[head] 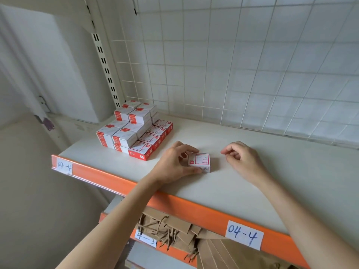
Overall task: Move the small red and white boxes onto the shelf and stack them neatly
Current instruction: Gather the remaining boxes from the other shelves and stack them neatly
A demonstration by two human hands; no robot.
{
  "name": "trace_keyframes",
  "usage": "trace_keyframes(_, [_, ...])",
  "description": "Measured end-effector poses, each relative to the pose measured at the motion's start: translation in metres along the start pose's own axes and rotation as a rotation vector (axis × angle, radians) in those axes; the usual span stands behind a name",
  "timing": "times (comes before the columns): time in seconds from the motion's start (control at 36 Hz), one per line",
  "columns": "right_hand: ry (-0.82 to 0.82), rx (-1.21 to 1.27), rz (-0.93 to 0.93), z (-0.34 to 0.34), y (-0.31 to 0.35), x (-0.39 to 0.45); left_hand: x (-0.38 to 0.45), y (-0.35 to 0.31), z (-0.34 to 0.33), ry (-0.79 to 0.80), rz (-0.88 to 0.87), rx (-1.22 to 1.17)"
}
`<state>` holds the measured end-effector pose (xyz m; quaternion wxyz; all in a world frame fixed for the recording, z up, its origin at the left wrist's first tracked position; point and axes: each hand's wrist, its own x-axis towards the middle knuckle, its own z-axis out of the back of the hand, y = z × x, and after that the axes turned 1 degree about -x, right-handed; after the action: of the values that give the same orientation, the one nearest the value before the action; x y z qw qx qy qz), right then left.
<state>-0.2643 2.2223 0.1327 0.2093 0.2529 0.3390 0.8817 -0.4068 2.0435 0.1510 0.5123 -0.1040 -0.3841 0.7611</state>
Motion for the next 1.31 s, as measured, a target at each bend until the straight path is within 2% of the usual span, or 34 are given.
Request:
trace_keyframes(0.14, [0.020, -0.028, 0.134, 0.001, 0.012, -0.008, 0.003, 0.002, -0.003, -0.098, 0.097, 0.060])
trace_keyframes(0.22, [0.071, 0.003, 0.153, -0.004, 0.024, -0.014, 0.005, 0.000, -0.005, -0.129, 0.154, 0.110])
trace_keyframes(0.42, [0.233, -0.147, 0.132, -0.017, 0.041, -0.010, 0.001, -0.016, 0.004, 0.098, 0.117, 0.247])
trace_keyframes(0.53, [0.289, -0.223, 0.057, -0.017, 0.049, 0.002, -0.003, -0.014, 0.024, 0.224, 0.015, 0.218])
trace_keyframes(0.61, [0.333, -0.318, 0.051, -0.022, 0.059, 0.009, -0.008, -0.013, 0.038, 0.271, -0.057, 0.302])
trace_keyframes(0.78, [0.343, -0.425, 0.102, -0.032, 0.086, 0.027, -0.017, -0.006, 0.079, 0.162, -0.119, 0.433])
trace_keyframes(1.03, [0.256, -0.274, 0.263, -0.074, 0.163, 0.071, -0.039, 0.028, 0.149, -0.060, -0.039, 0.512])
trace_keyframes(1.31, [0.265, -0.426, 0.326, -0.143, 0.228, 0.118, -0.069, 0.065, 0.190, -0.096, 0.040, 0.493])
